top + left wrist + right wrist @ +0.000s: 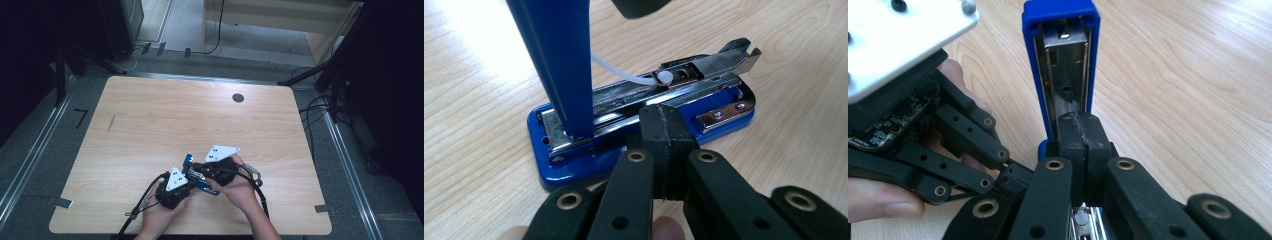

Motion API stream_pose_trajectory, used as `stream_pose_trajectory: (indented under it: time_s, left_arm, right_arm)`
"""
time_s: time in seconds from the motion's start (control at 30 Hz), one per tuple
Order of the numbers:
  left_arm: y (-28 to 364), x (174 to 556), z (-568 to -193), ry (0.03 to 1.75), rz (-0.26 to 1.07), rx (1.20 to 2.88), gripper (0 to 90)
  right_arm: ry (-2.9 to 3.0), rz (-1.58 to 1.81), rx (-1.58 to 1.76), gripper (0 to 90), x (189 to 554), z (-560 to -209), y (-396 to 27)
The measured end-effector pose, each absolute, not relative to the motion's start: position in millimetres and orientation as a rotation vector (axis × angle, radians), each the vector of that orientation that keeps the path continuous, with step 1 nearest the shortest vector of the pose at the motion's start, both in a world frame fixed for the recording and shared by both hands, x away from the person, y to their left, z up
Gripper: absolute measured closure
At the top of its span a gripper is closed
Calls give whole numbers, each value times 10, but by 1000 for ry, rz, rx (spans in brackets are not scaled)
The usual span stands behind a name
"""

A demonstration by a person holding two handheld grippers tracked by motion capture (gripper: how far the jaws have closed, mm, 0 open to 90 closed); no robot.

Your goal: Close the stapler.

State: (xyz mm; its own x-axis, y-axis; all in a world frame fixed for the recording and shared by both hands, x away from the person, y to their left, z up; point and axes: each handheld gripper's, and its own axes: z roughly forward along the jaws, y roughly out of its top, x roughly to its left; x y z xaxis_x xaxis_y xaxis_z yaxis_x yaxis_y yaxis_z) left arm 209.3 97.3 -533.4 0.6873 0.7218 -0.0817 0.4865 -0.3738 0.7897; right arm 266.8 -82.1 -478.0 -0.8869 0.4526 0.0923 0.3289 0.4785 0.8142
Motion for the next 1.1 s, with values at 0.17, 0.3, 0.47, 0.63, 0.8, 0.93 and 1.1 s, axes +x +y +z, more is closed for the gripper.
stream_pose_trajectory:
  time_s: [0.17, 0.3, 0.47, 0.63, 0.8, 0.93, 1.1]
  left_arm:
    - [950, 2098, -5337, 922, 359, 2053, 900]
    - [950, 2101, -5336, 923, 356, 2055, 900]
    - [942, 2093, -5336, 920, 367, 2059, 900]
    - [942, 2093, -5336, 919, 370, 2060, 900]
    - [941, 2094, -5337, 918, 369, 2059, 900]
    - [946, 2098, -5336, 916, 365, 2061, 900]
    - [942, 2095, -5338, 917, 368, 2058, 900]
  right_arm:
    - [2578, 1375, 688, 900, 2680, -4763, -856]
    - [2565, 1371, 715, 900, 2702, -4729, -896]
    - [2536, 1376, 739, 900, 2746, -4637, -924]
    - [2507, 1379, 756, 900, 2775, -4523, -897]
    - [2487, 1382, 770, 900, 2805, -4437, -866]
    - [2473, 1394, 755, 900, 2827, -4330, -799]
    - [2464, 1404, 748, 900, 2839, -4258, -726]
